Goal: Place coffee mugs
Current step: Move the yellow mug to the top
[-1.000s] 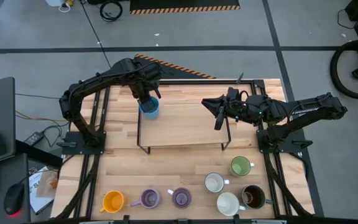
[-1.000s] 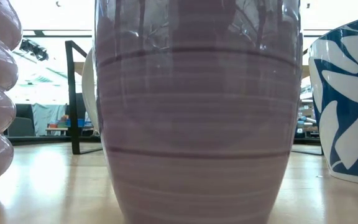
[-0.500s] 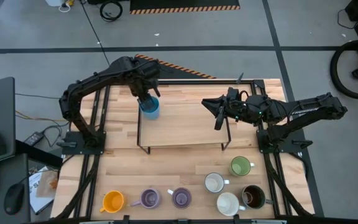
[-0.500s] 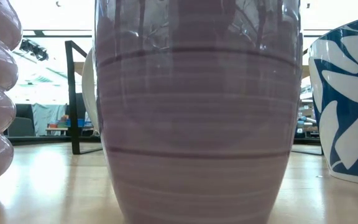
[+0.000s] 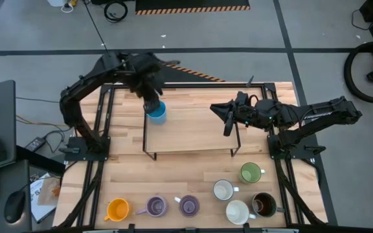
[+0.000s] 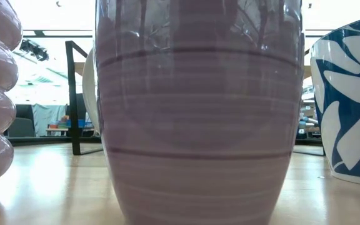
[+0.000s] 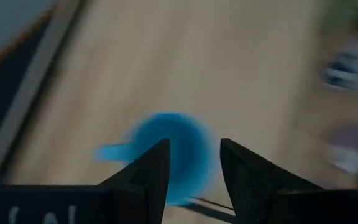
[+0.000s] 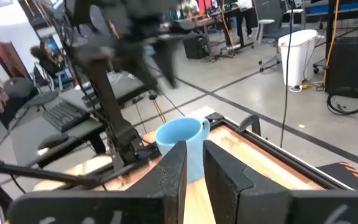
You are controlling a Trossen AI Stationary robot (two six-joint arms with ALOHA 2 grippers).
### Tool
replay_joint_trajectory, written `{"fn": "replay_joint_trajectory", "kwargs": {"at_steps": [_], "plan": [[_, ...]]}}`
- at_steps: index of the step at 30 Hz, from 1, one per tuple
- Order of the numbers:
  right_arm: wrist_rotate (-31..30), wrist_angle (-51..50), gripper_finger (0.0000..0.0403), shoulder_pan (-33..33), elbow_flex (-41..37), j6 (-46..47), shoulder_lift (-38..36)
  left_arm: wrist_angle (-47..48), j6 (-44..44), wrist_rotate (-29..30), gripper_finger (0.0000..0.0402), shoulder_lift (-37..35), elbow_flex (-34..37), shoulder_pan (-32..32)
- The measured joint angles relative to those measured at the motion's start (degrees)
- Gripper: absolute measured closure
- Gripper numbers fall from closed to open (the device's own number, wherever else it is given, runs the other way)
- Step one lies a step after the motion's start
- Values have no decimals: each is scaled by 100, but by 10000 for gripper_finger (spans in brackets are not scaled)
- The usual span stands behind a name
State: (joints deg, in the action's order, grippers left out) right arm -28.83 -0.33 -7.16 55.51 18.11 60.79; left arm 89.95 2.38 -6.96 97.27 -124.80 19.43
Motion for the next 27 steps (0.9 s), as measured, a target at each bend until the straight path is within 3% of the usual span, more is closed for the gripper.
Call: {"fn": "replay_joint_trajectory", "kwargs": {"at_steps": [3,7,18,22,27], "plan": [[41,-194,343,0,2,104,-4,6,1,-698,253,-48,3,-514],[483,-338,344,12,1,207,-4,4,73,-879,253,-75,-1,-1395],[2099,-635,344,91,2,493,-6,-23,620,41,253,-66,19,-3543],[2038,-659,343,-62,2,597,-6,-208,1020,212,253,-77,491,-4199],[1251,-606,344,-440,2,621,-6,-843,2104,189,253,-341,1640,-5062]]}}
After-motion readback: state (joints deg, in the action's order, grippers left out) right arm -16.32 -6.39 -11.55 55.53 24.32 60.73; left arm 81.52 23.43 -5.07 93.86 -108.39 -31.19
